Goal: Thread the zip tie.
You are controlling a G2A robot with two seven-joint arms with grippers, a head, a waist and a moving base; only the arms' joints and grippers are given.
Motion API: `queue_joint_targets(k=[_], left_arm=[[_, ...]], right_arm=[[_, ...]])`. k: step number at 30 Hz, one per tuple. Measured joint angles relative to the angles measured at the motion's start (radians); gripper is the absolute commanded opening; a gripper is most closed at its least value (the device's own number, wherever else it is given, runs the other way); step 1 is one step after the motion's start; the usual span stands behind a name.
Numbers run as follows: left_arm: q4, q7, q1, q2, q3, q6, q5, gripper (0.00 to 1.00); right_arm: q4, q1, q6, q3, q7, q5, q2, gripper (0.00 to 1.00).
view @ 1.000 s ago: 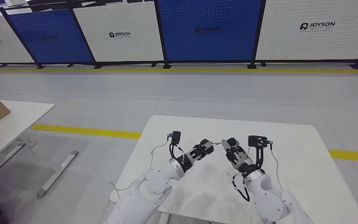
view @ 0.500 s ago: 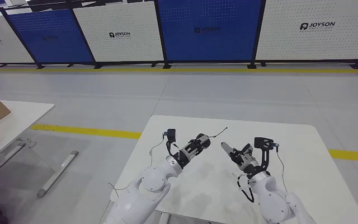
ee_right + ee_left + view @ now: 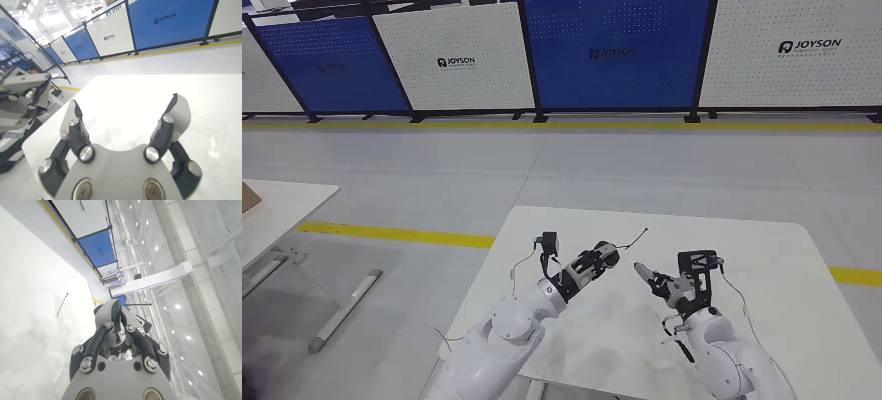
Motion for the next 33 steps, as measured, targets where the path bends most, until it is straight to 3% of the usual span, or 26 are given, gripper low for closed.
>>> queue_joint_targets(k=[9,16,23,27,28,29,33], left_arm=[[-0.001,0.003,0.001,0.000,0.001,0.001,0.002,0.00],[-0.008,-0.029,0.003,-0.001,0.013,0.023,-0.026,0.00],[-0.008,-0.027,0.003,-0.001,0.013,0.023,-0.024,0.00],[-0.008,-0.016,0.006,-0.002,0.019,0.027,-0.017,0.00],[-0.007,-0.015,0.006,-0.002,0.021,0.028,-0.016,0.00],[-0.007,-0.015,0.006,-0.003,0.023,0.028,-0.015,0.00],[-0.005,-0.014,0.004,-0.003,0.026,0.028,-0.013,0.00]], right_arm=[[0.004,-0.004,-0.007,-0.003,-0.005,0.006,0.000,1.00],[0.022,0.002,-0.018,-0.017,-0.011,-0.099,0.004,1.00],[0.021,-0.001,-0.021,-0.016,-0.016,-0.089,0.003,1.00],[0.020,-0.008,-0.049,-0.005,-0.038,-0.024,0.002,1.00],[0.020,-0.008,-0.055,-0.004,-0.044,-0.017,0.001,0.84],[0.020,-0.009,-0.057,-0.004,-0.048,-0.014,0.001,0.50],[0.023,-0.007,-0.064,-0.007,-0.048,-0.004,0.000,0.42]])
